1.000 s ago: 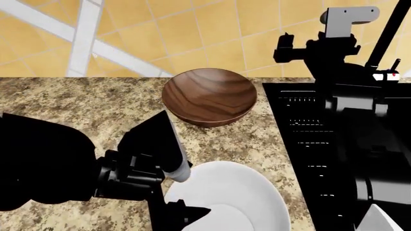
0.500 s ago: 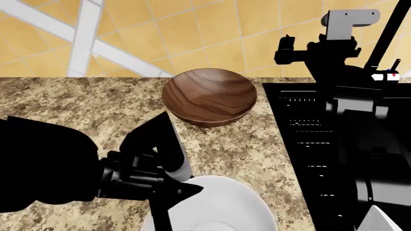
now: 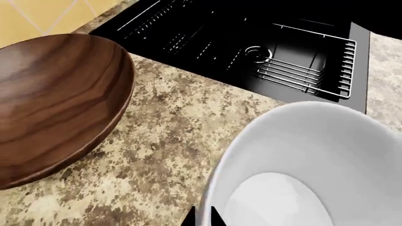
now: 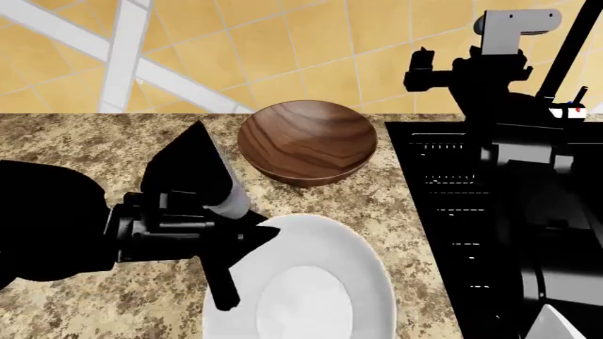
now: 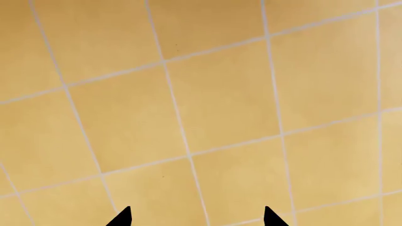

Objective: Stack the bowls in the sink.

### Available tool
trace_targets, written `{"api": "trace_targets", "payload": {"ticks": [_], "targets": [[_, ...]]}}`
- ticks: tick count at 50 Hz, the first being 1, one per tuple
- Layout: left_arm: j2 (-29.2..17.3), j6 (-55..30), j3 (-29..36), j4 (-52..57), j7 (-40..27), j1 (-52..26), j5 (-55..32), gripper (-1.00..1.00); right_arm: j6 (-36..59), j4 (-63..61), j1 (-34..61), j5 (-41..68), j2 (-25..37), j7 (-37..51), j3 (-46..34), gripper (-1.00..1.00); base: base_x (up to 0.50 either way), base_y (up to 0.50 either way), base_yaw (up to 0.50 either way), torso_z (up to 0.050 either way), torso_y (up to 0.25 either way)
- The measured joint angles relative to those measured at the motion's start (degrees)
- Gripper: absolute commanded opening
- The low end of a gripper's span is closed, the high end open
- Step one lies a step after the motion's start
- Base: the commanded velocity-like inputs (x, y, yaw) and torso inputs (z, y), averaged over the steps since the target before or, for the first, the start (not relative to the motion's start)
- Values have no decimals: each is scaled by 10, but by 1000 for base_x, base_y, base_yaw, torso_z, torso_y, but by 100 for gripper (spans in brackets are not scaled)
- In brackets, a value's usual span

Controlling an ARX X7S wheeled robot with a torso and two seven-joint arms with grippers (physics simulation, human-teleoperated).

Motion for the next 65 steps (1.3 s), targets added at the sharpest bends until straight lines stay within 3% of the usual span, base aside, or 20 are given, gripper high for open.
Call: {"api": "trace_targets", "payload": {"ticks": [20,47,65], "targets": [[-78,56,-63,-49,-34,3,37,-100,73,-120,-39,4,10,-8,-4,100,0,0,0,0,0],[-76,128,-114,-165,-86,-52,117,-100,127,-234,-88,-5,21,-39,-35,100,0,0,0,0,0],[-84,157,-137,-203,-120,-61,144,-100,178,-519,-153,-87,137,-243,-218,100,0,0,0,0,0]]}}
